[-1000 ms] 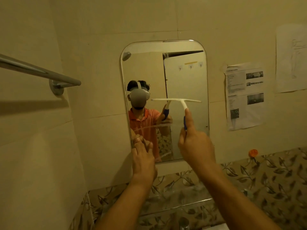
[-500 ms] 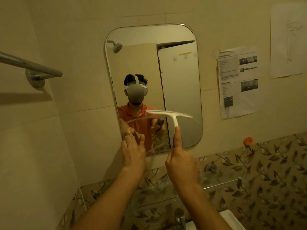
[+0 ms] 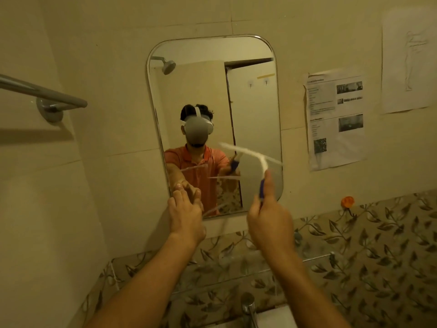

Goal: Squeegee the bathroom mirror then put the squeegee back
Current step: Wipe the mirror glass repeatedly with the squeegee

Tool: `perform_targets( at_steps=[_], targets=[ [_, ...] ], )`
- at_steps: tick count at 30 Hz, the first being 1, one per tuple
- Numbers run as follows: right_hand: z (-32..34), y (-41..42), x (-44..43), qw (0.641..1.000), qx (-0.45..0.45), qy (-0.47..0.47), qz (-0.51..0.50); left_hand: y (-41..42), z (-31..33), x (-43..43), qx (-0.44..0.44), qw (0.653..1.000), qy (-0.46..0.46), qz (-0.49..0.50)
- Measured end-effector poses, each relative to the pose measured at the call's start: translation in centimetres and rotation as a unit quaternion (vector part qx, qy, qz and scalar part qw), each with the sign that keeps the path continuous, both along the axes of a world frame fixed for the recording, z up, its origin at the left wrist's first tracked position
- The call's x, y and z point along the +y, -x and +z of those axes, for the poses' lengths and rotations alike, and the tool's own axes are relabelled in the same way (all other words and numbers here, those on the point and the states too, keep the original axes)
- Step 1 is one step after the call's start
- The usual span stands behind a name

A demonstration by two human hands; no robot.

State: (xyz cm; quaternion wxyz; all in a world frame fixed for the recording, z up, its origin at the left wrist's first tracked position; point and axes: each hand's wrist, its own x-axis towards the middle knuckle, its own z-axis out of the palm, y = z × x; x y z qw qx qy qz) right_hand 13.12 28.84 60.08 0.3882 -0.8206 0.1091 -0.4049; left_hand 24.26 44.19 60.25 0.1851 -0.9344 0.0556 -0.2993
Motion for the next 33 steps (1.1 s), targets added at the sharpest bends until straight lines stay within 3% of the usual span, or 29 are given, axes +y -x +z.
perform_targets(
  at_steps=[5,8,23,30,33],
  targets=[
    [7.9,-0.3,-5.3,0.999,-0.002,-0.050,-0.020,0.1,0.1,0.2,-0.001,1.000,-0.010,0.005],
    [8.9,-0.8,-6.2,0.998,0.025,-0.051,-0.032,-0.1,-0.1,0.2,-0.008,1.000,-0.013,0.007],
    [-5.1,0.0,-1.3,0.992,0.105,-0.055,-0.032,0.3,0.1,-0.1,-0.004,1.000,-0.023,0.016],
    [-6.1,0.9,-1.1,0.989,0.132,-0.058,-0.011,0.2,0.1,-0.1,-0.004,1.000,-0.017,0.016],
    [-4.2,1.6,-2.1,0.993,0.097,-0.072,-0.004,0.4,0.2,-0.2,0.000,1.000,-0.024,0.020]
  ],
)
